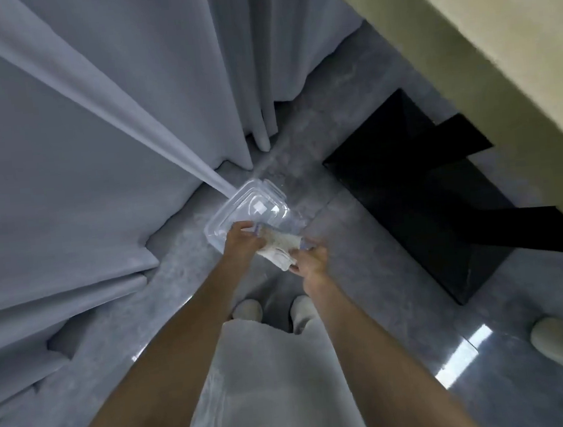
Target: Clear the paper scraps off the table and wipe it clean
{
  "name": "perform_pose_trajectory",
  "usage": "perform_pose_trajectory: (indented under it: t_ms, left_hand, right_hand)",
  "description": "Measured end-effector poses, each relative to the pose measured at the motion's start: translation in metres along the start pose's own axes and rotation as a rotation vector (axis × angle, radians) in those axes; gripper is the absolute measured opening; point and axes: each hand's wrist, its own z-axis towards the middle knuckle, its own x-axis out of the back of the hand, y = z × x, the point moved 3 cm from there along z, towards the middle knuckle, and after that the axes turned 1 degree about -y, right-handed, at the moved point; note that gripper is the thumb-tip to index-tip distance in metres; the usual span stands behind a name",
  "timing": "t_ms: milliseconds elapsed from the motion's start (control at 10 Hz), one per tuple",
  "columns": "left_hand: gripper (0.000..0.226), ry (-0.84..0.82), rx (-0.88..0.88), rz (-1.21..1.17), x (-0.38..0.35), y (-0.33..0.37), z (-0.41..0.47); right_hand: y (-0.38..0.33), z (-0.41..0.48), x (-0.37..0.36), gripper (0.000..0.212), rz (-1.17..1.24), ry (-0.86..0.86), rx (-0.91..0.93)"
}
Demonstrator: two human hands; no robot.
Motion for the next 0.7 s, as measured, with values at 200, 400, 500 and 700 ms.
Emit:
perform_pose_trajectory:
  t_ms: [200, 400, 500, 700]
  left_hand:
    - [0.023, 0.150, 0.002, 0.112, -0.026, -0.060, 0.109]
    - [0.021, 0.098, -0.052, 0.161, -0.055, -0.100, 0.184]
    - [0.027, 0.119, -0.095, 0.241, -0.064, -0.107, 0.208]
    - [0.024, 0.084, -0.104, 0.161, -0.073, -0.112, 0.226]
  right_hand:
    - [0.045, 0.113, -0.031, 0.028, -0.287, -0.036, 0.021]
    - [0.070, 0.189, -0.059, 0.030, -0.755, -0.082, 0.068]
    - [0.061, 0.210, -0.063, 0.039, -1.193, -0.071, 0.217]
    - [0.062, 0.216, -0.087, 0.036, -1.501, -0.159, 0.336]
